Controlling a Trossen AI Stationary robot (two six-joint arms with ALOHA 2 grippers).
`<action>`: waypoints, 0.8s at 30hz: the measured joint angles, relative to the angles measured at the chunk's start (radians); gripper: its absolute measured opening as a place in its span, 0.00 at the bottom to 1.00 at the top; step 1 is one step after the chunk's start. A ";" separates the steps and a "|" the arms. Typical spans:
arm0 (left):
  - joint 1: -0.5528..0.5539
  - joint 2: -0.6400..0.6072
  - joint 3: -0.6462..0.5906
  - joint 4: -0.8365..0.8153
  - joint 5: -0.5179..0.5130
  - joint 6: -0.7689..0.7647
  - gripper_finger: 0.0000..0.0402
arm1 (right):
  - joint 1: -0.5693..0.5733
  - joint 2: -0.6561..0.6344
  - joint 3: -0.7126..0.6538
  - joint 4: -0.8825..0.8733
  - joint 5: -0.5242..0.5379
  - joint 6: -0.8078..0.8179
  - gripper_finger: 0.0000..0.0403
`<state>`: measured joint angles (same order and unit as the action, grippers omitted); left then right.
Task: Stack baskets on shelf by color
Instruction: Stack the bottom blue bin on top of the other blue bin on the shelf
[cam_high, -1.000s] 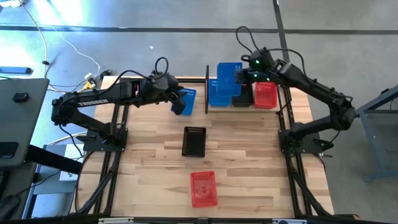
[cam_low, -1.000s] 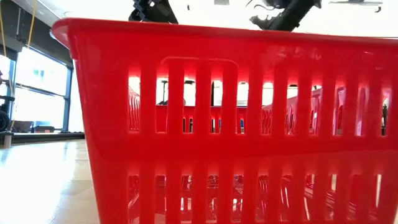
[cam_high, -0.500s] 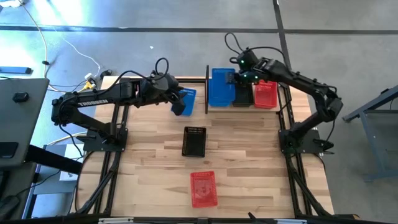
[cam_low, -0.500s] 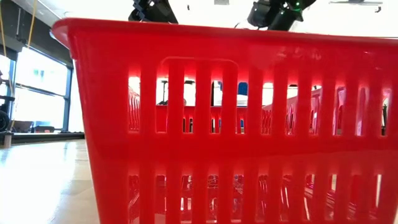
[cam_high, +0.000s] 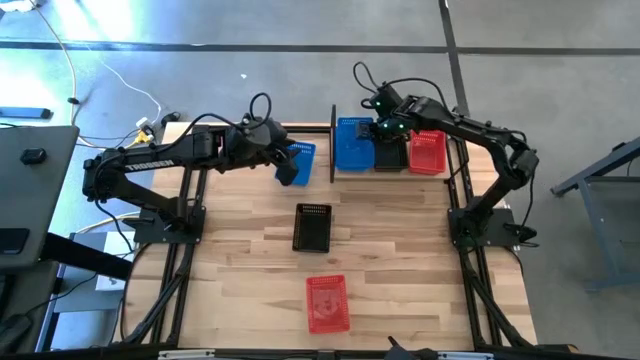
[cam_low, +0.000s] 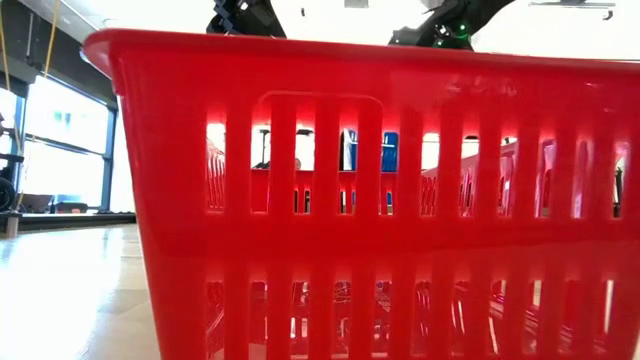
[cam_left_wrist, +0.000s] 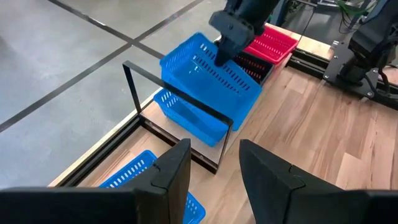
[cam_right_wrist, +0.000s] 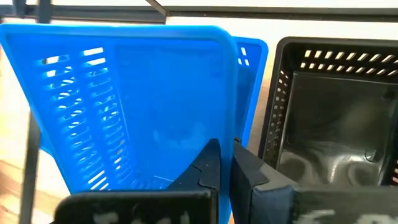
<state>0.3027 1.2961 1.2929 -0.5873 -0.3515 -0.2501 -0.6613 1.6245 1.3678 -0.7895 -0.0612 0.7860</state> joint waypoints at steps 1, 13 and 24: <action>0.000 0.000 0.000 0.000 0.000 0.000 0.32 | 0.000 0.005 0.000 0.000 0.000 0.000 0.00; 0.000 0.000 0.000 0.000 0.000 0.000 0.32 | 0.000 0.013 0.000 0.006 -0.007 -0.027 0.00; 0.000 0.000 0.000 0.000 0.000 0.016 0.32 | 0.000 0.013 -0.001 0.053 -0.027 -0.027 0.16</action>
<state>0.3027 1.2961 1.2930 -0.5873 -0.3515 -0.2339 -0.6617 1.6371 1.3666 -0.7364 -0.0883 0.7589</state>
